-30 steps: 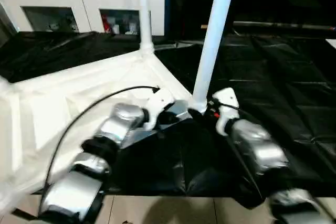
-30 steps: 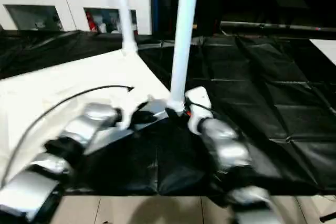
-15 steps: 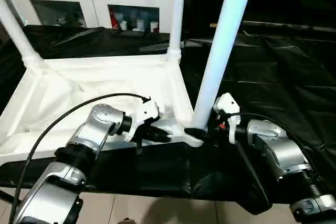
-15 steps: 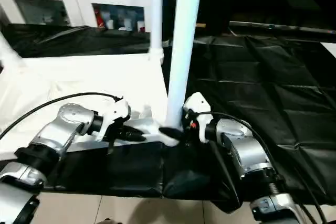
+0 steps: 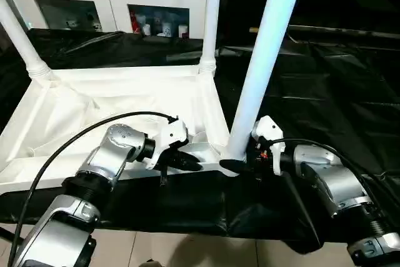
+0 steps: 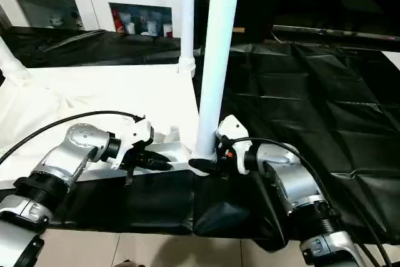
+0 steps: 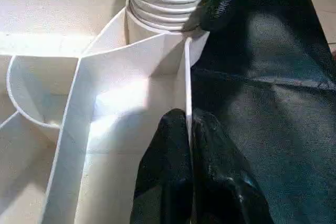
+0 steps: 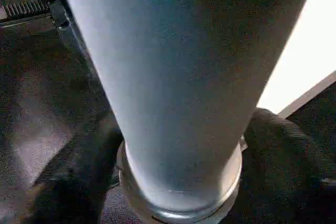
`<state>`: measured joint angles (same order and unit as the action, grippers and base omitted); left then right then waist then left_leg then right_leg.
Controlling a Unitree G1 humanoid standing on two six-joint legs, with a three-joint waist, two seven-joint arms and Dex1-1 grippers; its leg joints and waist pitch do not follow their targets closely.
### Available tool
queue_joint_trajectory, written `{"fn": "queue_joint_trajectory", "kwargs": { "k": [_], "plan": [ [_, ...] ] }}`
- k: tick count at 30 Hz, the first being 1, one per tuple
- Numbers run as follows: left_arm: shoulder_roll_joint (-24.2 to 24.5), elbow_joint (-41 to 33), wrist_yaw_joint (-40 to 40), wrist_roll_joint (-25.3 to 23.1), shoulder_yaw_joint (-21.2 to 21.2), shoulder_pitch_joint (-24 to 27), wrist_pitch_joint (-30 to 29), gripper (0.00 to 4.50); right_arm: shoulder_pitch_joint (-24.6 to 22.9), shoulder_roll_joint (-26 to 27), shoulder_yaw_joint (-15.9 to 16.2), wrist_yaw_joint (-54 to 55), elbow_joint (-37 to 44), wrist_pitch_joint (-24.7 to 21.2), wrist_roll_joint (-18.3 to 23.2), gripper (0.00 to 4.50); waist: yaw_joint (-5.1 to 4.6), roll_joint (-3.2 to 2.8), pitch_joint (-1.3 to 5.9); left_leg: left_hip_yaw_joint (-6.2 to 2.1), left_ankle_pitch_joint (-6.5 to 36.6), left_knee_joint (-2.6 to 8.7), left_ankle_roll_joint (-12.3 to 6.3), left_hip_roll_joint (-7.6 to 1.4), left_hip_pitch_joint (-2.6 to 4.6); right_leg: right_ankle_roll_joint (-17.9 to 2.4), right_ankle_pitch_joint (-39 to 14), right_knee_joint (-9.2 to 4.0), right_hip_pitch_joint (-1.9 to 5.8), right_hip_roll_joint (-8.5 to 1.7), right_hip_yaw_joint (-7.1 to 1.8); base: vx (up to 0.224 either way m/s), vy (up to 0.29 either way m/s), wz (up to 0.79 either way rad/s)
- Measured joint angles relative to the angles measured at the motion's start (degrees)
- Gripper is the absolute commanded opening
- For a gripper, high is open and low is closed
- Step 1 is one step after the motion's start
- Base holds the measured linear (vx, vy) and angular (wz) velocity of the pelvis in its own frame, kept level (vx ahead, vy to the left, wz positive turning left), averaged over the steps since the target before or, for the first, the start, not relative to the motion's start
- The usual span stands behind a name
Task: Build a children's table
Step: Rotate leg to tighten
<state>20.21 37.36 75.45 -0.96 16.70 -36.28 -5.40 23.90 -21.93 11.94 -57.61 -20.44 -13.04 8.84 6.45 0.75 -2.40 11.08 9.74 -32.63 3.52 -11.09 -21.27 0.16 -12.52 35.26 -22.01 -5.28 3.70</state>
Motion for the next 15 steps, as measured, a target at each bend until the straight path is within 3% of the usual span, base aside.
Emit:
{"fn": "queue_joint_trajectory", "kwargs": {
  "k": [8,15],
  "plan": [
    [-0.13,0.04,-0.88,-0.04,-0.08,0.00,-0.54,0.00,-0.53,1.44,-0.62,1.82,-0.06,-0.37,0.20,2.81,-0.09,0.06,0.02,0.01,0.00,-0.05,0.00,0.00,0.05,0.00,0.00,0.08,0.01,0.00,-0.02,0.000,0.000,0.00],
    [-4.21,3.94,-9.64,-1.81,-0.94,-2.27,-1.96,0.00,-1.34,8.45,-5.41,15.92,-3.46,0.11,-0.40,2.74,-0.93,0.11,0.13,0.05,-0.03,-0.10,0.04,0.03,0.33,-0.09,0.13,0.07,0.23,-0.01,-0.12,0.000,0.000,0.00]
  ]
}}
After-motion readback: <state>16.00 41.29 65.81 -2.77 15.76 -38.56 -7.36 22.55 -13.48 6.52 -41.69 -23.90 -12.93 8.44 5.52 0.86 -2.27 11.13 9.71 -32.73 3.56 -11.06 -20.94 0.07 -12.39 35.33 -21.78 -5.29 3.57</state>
